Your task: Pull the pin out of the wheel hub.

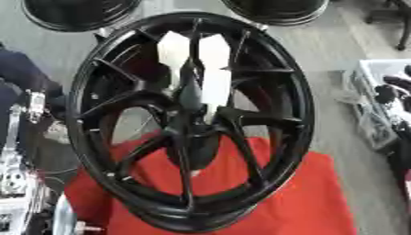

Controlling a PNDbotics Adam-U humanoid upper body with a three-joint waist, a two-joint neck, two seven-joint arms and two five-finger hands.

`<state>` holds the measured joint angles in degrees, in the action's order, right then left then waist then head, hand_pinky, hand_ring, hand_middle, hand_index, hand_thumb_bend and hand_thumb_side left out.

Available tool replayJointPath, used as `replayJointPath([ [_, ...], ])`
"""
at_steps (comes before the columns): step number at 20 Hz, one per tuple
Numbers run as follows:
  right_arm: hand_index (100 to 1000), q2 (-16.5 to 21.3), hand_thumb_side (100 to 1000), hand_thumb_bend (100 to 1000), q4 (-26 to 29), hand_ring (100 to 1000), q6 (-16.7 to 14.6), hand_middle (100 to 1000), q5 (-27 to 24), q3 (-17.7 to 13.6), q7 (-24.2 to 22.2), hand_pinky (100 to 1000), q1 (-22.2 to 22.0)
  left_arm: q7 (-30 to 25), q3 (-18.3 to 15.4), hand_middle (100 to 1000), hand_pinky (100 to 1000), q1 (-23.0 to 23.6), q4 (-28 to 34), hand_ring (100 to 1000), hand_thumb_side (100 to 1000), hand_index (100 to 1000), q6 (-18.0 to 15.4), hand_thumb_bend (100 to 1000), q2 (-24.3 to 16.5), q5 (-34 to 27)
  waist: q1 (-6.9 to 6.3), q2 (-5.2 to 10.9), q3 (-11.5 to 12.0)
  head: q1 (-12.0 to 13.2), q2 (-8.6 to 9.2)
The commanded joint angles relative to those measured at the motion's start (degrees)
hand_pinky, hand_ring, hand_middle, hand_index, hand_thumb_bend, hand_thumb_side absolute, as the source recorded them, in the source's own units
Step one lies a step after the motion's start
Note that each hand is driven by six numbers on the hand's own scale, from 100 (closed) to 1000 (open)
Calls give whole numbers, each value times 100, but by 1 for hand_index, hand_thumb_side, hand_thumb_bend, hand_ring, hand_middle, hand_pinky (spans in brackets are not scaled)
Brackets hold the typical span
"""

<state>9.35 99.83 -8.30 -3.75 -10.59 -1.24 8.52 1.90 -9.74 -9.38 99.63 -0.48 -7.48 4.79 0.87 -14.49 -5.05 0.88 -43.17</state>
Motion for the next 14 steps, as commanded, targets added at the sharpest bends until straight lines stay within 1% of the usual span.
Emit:
replayJointPath([
  [1,938,209,395,367,139,770,-9,752,19,-63,31,791,51,19,-20,669,678,-45,140,794,816,715,-7,290,-36,-16,6,150,3,-21,20],
  [3,938,372,394,366,124,771,-24,752,23,-96,65,791,99,16,-16,669,678,-42,138,794,816,715,-5,290,-42,-17,13,159,19,-27,9],
  [5,938,627,393,365,127,771,-61,754,27,-133,113,792,187,14,-14,669,678,-34,137,794,816,715,-4,291,-53,-14,34,174,32,-45,-21],
  [9,939,1308,389,362,163,774,-157,758,37,-216,239,794,483,-4,-1,670,678,-20,123,795,816,715,1,292,-63,-16,76,206,65,-61,-60],
  [14,938,2443,381,364,129,781,-292,769,95,-198,310,798,1052,-40,20,671,679,5,108,796,817,716,2,294,-95,-8,105,255,115,-82,-88],
])
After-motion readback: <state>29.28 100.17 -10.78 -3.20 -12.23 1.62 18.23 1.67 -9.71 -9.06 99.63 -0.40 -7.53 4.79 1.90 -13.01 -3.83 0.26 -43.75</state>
